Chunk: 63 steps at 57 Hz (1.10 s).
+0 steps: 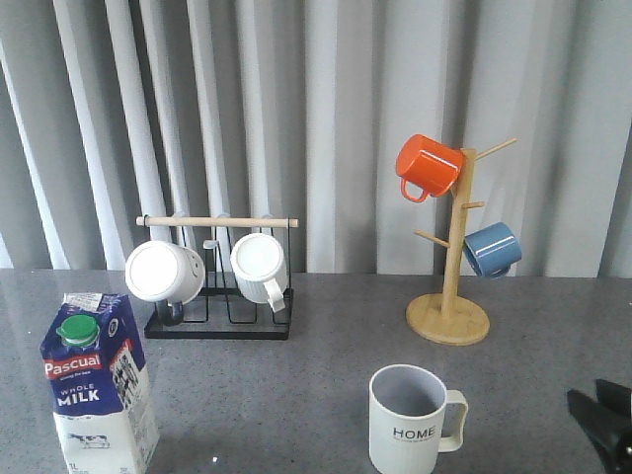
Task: Place milk next to cup
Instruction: 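Open the right gripper and raise it away from the mug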
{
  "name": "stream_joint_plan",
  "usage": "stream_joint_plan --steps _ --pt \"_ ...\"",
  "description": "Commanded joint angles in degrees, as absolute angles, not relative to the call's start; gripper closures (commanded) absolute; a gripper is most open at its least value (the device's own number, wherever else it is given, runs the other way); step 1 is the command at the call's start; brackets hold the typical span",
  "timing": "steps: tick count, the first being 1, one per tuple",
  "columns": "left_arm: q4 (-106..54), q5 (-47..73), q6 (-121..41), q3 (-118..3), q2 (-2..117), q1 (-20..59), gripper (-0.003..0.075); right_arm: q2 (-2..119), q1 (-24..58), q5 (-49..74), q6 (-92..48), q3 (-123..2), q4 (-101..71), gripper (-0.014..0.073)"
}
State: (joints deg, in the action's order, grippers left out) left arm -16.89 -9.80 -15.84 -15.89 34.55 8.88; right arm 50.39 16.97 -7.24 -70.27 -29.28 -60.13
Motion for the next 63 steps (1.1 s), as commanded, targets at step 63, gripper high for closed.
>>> stream_joint_plan --steps 63 --pt "-17.3 -13.8 -15.8 -17.3 34.6 9.2 0.0130 35.8 -1.0 -7.5 17.7 -31.2 25.4 0.0545"
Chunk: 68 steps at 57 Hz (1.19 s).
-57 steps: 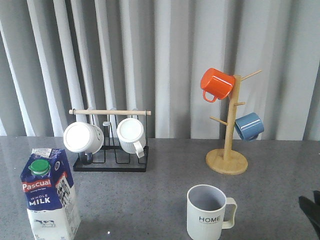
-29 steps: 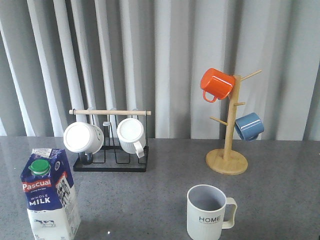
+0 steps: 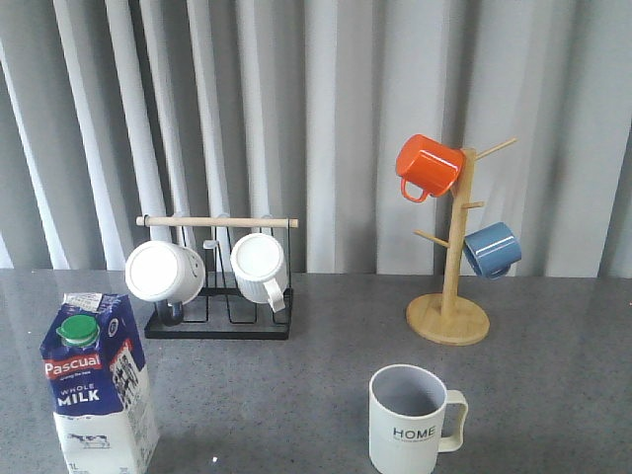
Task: Place milk next to cup
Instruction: 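Open the right gripper and raise it away from the mug, then move the left gripper to the Pascual milk carton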
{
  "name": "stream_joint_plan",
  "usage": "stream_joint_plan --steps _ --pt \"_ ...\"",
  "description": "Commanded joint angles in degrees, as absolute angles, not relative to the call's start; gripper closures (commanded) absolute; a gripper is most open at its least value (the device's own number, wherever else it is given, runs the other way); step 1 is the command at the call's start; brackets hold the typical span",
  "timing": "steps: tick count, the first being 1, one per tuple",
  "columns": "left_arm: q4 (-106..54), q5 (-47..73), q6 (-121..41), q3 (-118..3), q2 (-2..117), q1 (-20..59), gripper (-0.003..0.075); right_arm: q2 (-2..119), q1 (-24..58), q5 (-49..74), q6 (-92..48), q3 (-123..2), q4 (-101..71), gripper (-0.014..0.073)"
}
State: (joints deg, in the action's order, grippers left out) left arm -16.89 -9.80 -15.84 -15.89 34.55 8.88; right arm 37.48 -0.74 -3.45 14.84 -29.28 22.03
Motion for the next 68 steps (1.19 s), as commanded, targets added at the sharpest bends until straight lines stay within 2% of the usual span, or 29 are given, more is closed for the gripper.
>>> stream_joint_plan --steps 1,6,68 --pt "-17.3 -13.8 -15.8 -17.3 34.6 9.2 0.0130 35.6 -1.0 -7.3 17.8 -31.2 25.6 0.0555" --pt "-17.3 -13.8 -15.8 -17.3 34.6 9.2 0.0130 34.9 -1.0 -6.1 17.8 -31.2 25.6 0.0608" --pt "-17.3 -13.8 -15.8 -17.3 34.6 9.2 0.0130 33.5 -1.0 -5.1 17.1 -31.2 25.6 0.0603"
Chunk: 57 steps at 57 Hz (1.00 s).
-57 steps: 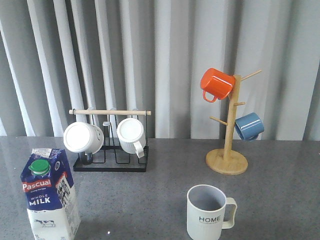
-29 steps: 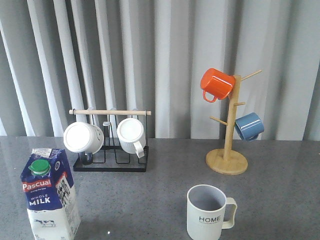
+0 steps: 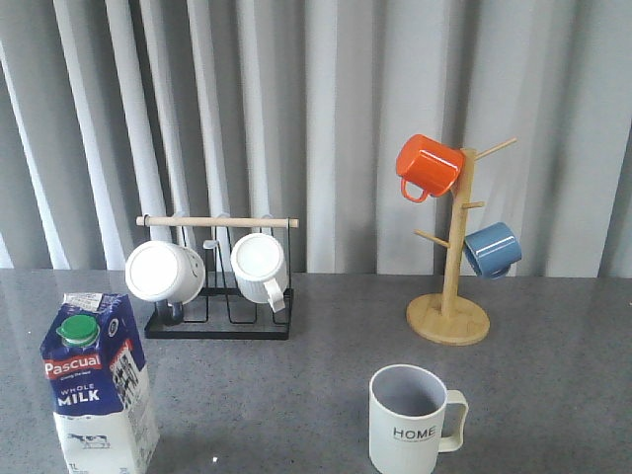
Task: Place milk next to cup
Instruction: 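Move the left gripper to the Pascual milk carton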
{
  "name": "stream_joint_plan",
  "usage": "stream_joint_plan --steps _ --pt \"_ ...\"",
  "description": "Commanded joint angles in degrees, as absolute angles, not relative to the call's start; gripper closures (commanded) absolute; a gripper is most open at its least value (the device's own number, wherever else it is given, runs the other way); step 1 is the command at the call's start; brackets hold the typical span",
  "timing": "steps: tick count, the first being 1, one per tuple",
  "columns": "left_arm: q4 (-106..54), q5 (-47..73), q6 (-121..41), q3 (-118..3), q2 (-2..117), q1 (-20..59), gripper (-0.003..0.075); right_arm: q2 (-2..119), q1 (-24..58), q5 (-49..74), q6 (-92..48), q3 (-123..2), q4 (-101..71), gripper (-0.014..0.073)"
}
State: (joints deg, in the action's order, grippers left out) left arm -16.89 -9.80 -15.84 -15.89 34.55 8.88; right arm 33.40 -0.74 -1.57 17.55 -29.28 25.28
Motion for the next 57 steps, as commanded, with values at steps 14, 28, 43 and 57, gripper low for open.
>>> stream_joint_plan --steps 14,28,43,57 --pt "-17.3 -13.8 -15.8 -17.3 34.6 9.2 0.0130 33.5 -1.0 -5.1 17.1 -31.2 25.6 0.0603" --pt "-17.3 -13.8 -15.8 -17.3 34.6 9.2 0.0130 33.5 -1.0 -5.1 17.1 -31.2 25.6 0.0603" --pt "-17.3 -14.2 -15.8 -17.3 34.6 9.2 0.0130 33.5 -0.8 -5.1 17.3 -31.2 25.6 0.0603" --pt "-17.3 -14.5 -15.7 -17.3 34.6 9.2 0.0130 33.5 -0.8 -5.1 17.3 -31.2 25.6 0.0603"
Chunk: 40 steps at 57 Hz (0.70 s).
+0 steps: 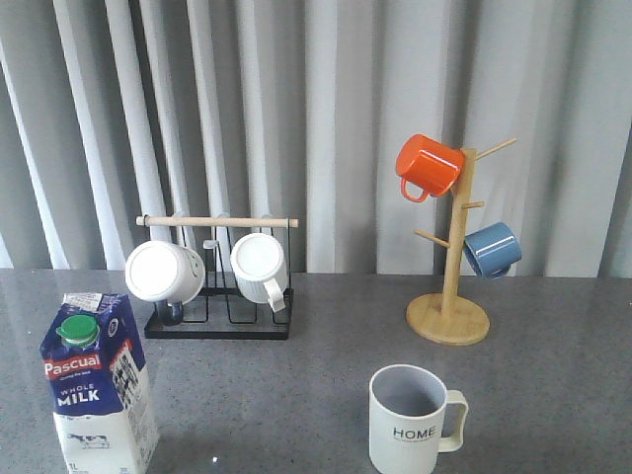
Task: Place milk next to cup
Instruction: 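Move the left gripper to the Pascual milk carton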
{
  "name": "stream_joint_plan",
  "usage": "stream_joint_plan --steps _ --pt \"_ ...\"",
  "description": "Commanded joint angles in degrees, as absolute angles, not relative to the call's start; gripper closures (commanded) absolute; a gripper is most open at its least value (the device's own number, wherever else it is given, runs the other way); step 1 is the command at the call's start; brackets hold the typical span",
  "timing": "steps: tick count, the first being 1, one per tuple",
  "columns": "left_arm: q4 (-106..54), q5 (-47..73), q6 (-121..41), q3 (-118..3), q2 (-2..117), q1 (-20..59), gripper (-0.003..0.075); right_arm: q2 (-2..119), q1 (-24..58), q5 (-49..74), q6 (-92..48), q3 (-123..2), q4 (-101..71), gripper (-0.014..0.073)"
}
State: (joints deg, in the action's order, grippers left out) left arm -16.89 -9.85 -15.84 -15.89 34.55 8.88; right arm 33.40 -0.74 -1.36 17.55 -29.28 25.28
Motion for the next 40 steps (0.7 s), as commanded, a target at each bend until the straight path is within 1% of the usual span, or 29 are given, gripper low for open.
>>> stream_joint_plan --steps 1,14,25,32,40 --pt "-17.3 -14.5 -15.5 -17.3 34.6 9.2 0.0130 33.5 -0.8 -5.1 17.3 -31.2 25.6 0.0603" --pt "-17.3 -14.4 -7.1 -17.3 34.6 9.2 0.0130 33.5 -0.8 -5.1 17.3 -31.2 25.6 0.0603" --pt "-17.2 -16.1 -6.0 -17.3 36.6 9.2 0.0127 33.5 -0.8 -5.1 17.3 -31.2 25.6 0.0603" --pt "-14.4 -18.5 -2.3 -17.3 39.2 10.1 0.0090 33.5 -0.8 -5.1 17.3 -31.2 25.6 0.0603" --pt "-8.1 -21.7 1.5 -17.3 41.3 12.4 0.0010 33.5 -0.8 -5.1 17.3 -31.2 25.6 0.0603"
